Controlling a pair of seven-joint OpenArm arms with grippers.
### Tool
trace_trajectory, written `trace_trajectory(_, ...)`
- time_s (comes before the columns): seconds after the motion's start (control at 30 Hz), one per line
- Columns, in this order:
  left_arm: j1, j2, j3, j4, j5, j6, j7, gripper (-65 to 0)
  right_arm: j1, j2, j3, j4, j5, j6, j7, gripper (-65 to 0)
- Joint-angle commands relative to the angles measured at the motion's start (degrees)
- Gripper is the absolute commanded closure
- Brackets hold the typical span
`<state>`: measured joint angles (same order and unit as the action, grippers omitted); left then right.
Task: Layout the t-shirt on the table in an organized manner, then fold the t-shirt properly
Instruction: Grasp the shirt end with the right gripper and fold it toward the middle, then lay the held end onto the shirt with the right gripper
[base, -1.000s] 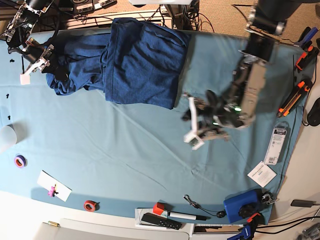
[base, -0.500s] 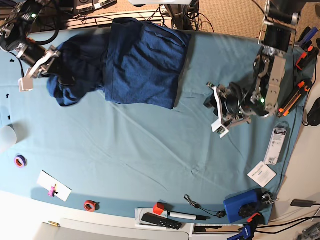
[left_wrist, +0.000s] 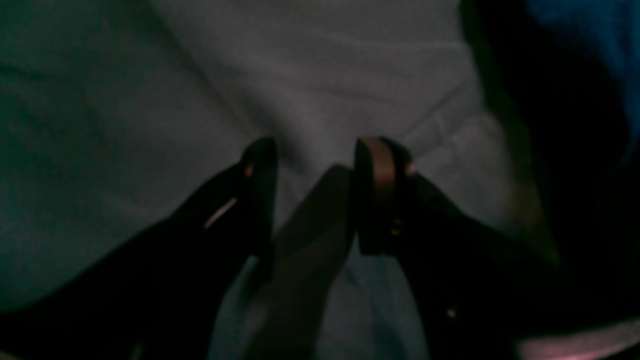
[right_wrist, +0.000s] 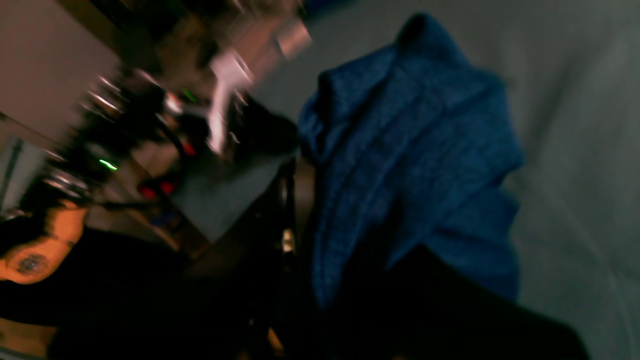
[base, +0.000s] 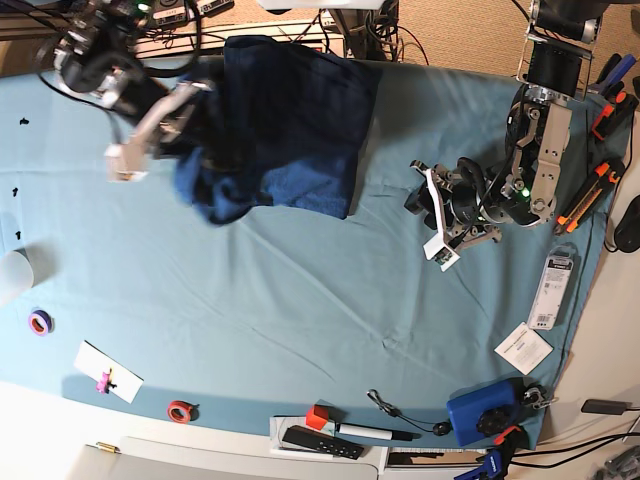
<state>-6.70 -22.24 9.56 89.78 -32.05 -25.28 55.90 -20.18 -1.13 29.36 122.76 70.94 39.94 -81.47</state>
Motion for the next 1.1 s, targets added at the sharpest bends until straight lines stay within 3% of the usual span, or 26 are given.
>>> trace_trajectory(0.0, -0.44, -0.46, -0.11, 0.5, -0.11, -0.22, 1.14, -26.4, 0.2, 0.33, -1.55, 1.01, -0.74, 0.06, 1.47, 0.0)
trace_trajectory(0.1, -0.44, -0.46, -0.11, 0.5, -0.11, -0.22, 1.14, -26.4, 0.2, 0.31, -7.1, 0.98, -12.15, 0.06, 1.97, 0.0)
trace_trajectory(0.17, -0.44, -0.46, -0.11, 0.5, -0.11, -0.24, 1.14, -26.4, 0.2, 0.33, -10.73, 0.98, -18.95, 0.06, 6.45, 0.0)
trace_trajectory(0.3, -0.44, -0.46, -0.11, 0.5, -0.11, -0.22, 1.11, -26.4, 0.2, 0.33, -17.86, 0.98, -28.81, -3.34, 14.27, 0.0)
trace_trajectory(0.43, -0.44, -0.48, -0.11, 0.5, -0.13, -0.22, 1.14, -26.4, 0.55, 0.33, -25.07, 0.98, -37.44, -8.2, 19.19, 0.0)
trace_trajectory(0.7, -0.42, -0.48, -0.11, 0.5, -0.11, -0.22, 1.14, -26.4, 4.46, 0.31, -36.76, 0.98, -53.22, -20.76, 21.11, 0.0)
trace_trajectory(0.8, -0.42, -0.46, -0.11, 0.5, -0.11, -0.24, 1.14, -26.4, 5.68, 0.33, -39.36, 0.98, -56.37, -22.95, 20.98, -0.5)
trace_trajectory(0.97, -0.42, -0.46, -0.11, 0.48, -0.11, -0.22, 1.14, -26.4, 5.92, 0.33, -42.23, 0.98, -56.63, -22.86, 20.52, -30.6)
trace_trajectory(1.07, -0.42, -0.46, -0.11, 0.48, -0.11, -0.22, 1.14, -26.4, 5.92, 0.31, -43.41, 1.01, -56.61, -22.86, 20.13, -32.3)
